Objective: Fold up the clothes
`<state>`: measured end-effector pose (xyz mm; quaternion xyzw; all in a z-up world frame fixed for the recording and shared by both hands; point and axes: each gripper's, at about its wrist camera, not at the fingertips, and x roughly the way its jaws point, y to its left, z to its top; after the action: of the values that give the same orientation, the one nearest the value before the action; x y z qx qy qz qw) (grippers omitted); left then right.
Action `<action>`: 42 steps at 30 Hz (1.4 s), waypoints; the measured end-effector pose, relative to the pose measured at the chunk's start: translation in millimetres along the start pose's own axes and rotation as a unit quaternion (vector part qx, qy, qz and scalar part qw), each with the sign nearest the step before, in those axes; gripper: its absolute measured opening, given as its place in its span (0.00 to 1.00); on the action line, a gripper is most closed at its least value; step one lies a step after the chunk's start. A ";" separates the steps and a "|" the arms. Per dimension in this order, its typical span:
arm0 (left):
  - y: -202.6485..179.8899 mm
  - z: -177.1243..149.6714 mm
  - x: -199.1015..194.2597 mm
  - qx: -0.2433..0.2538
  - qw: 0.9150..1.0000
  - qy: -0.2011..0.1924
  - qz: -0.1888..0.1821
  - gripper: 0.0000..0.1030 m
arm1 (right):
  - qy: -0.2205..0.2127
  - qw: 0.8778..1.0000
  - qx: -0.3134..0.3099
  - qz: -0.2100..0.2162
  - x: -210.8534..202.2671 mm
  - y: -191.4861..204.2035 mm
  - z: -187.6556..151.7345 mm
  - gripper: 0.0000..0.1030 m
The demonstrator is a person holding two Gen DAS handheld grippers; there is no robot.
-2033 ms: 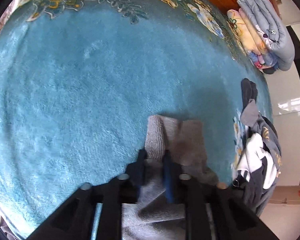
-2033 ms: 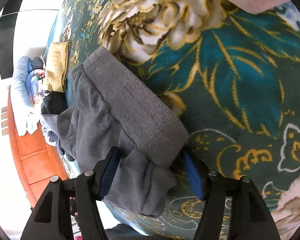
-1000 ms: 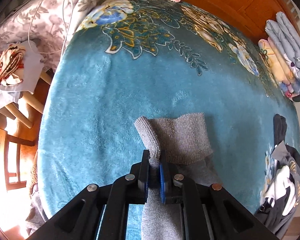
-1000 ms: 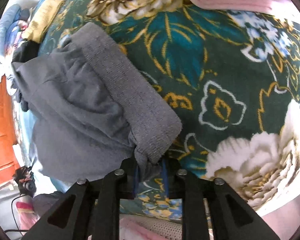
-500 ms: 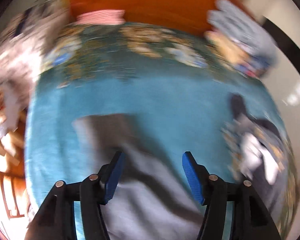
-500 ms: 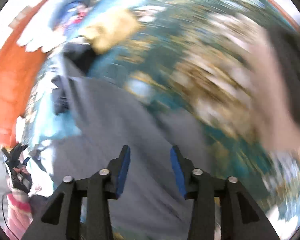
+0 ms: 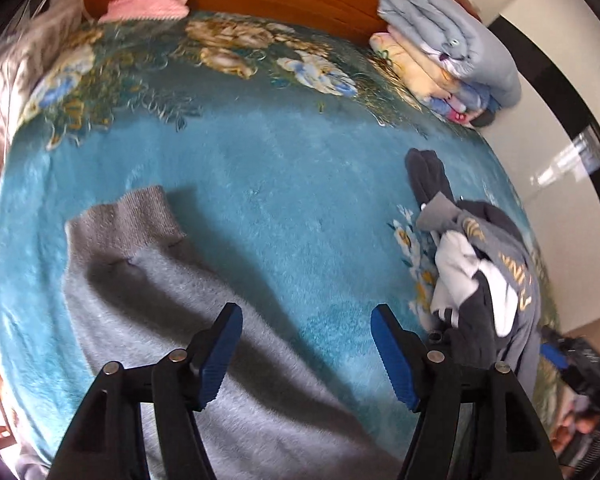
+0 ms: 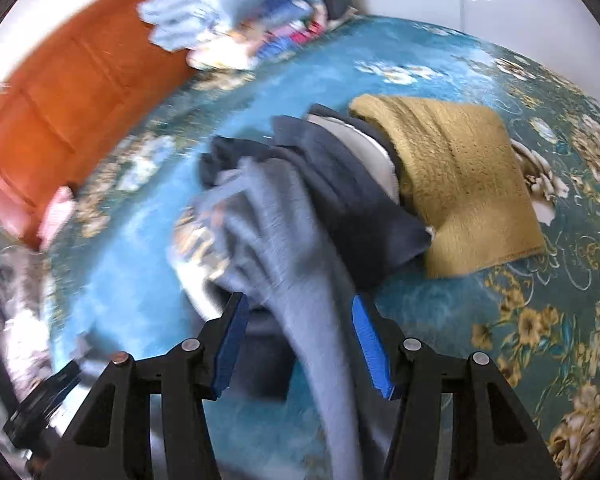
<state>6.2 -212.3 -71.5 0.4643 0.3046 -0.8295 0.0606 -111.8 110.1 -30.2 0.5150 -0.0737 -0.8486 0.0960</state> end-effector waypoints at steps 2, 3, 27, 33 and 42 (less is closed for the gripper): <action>4.4 1.3 5.3 -0.018 1.000 0.006 -0.008 0.68 | 0.019 1.000 0.017 -0.007 15.5 -6.5 5.0 0.52; 6.4 2.1 7.7 -0.027 1.000 0.008 -0.012 0.68 | 0.023 0.999 0.024 -0.006 18.3 -9.0 6.2 0.38; 9.1 0.3 21.1 -0.084 0.979 0.087 -0.162 0.69 | 0.142 0.924 -0.330 0.132 -33.7 153.0 -223.1 0.06; -37.2 -9.4 21.8 0.034 0.982 0.103 -0.156 0.69 | 0.152 0.941 -0.276 0.128 -32.4 132.2 -221.0 0.24; -131.3 -34.4 48.8 0.205 0.961 0.127 -0.133 0.71 | 0.104 0.986 -0.100 0.086 -88.8 20.3 -207.0 0.54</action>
<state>-46.3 -78.2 -65.1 0.5240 0.1921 -0.8087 -0.1860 113.8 106.2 -44.3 0.5801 -0.0225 -0.7821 0.2266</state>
